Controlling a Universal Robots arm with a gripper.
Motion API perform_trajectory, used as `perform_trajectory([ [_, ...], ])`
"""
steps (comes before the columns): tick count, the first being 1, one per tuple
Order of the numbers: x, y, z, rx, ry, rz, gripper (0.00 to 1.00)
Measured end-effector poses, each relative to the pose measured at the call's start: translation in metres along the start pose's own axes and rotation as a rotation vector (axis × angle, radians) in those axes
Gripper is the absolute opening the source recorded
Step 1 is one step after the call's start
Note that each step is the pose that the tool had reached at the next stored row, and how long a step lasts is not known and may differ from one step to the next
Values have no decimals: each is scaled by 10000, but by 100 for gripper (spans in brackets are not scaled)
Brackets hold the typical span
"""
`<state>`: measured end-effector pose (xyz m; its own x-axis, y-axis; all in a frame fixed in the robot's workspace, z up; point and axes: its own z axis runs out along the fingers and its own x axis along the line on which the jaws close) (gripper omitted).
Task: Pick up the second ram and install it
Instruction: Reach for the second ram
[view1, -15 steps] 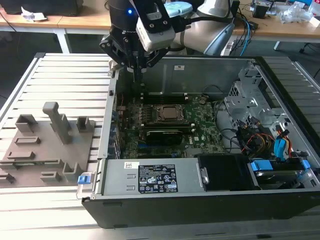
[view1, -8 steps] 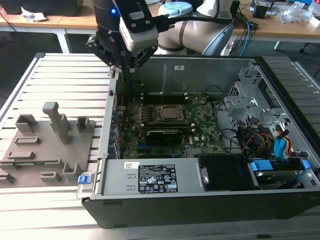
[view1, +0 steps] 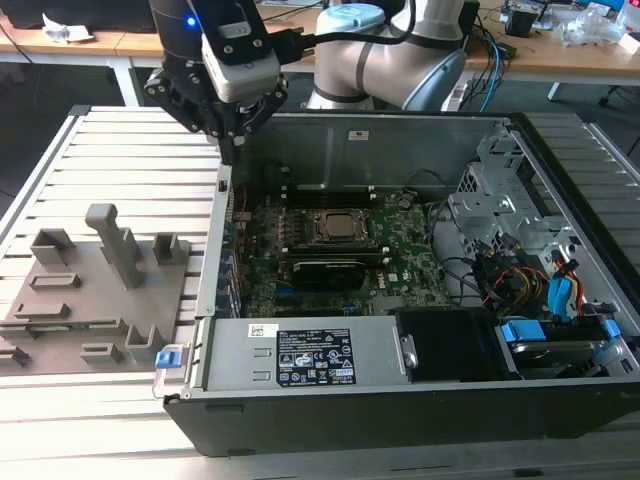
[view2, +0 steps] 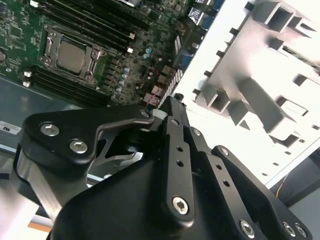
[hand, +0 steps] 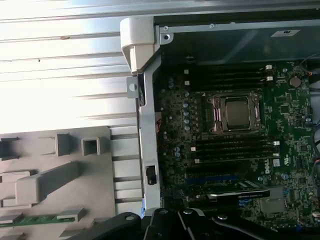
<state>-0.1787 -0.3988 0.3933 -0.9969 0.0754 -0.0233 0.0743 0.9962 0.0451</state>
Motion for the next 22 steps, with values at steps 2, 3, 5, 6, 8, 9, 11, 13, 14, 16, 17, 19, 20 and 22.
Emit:
perform_trajectory([
  [2,43,-3,-1,0,0,-1,11],
  [3,72,-6,-2,0,0,-2,11],
  [5,135,-10,-4,1,0,-1,11],
  [6,150,-11,-4,0,-1,0,11],
  [8,211,-16,-5,0,0,0,11],
  [9,230,-17,-6,1,0,-2,11],
  [11,292,-22,-6,-1,-1,-2,11],
  [13,360,-27,-7,-1,0,0,11],
  [14,384,-29,-8,0,0,0,11],
  [16,441,-33,-10,1,1,-1,11],
  [17,466,-35,-10,1,0,-2,11],
  [19,529,-40,-11,0,0,0,11],
  [20,571,-43,-11,0,0,0,11],
  [22,639,-48,-12,1,0,-1,11],
])
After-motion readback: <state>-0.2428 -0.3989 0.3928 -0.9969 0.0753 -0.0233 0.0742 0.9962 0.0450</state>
